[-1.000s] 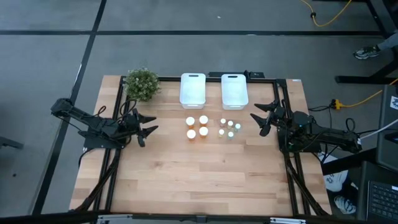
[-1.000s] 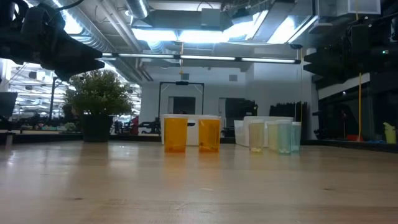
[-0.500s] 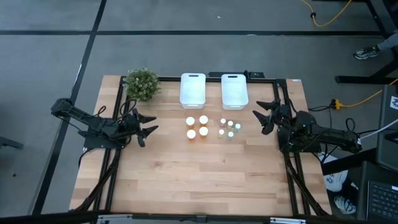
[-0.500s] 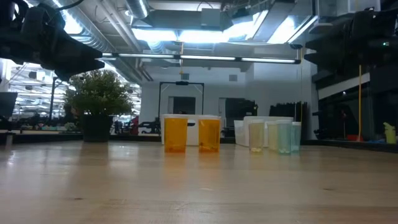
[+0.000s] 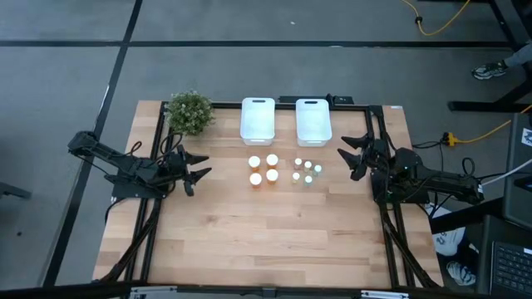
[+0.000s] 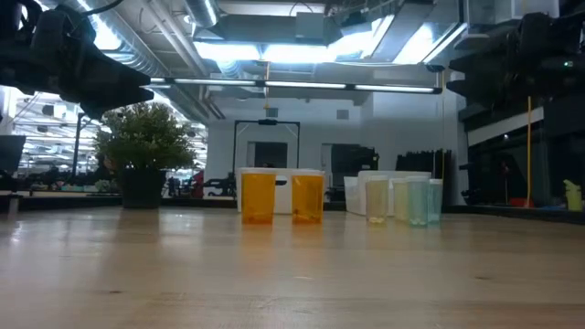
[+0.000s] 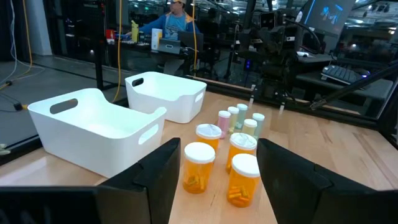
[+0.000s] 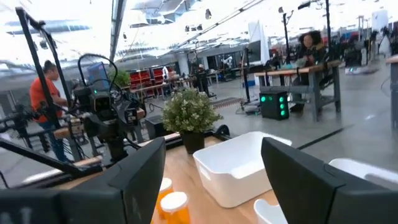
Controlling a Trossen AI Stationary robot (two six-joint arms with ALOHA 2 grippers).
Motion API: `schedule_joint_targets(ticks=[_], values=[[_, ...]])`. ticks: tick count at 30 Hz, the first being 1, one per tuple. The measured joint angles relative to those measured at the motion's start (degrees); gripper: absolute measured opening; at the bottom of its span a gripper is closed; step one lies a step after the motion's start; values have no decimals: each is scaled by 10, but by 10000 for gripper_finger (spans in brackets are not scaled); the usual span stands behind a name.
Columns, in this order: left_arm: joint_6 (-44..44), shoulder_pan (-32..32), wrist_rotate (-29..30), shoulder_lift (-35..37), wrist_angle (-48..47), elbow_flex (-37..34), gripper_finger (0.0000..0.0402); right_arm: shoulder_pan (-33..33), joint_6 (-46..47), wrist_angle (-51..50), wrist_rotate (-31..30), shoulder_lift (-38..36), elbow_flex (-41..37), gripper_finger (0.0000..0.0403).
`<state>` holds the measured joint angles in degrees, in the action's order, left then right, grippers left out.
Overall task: Pick and place medicine bottles into bin by pill shape (circle, oval)
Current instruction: Put the blue pill bottle into the right white bin
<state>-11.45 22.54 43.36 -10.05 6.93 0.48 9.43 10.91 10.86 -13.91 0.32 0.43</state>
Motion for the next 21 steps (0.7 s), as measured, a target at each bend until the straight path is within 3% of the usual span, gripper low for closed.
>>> schedule_joint_targets(ticks=[21], values=[[0,0,0,0,0,0,204,0,49,-39,-85,0,0,268]])
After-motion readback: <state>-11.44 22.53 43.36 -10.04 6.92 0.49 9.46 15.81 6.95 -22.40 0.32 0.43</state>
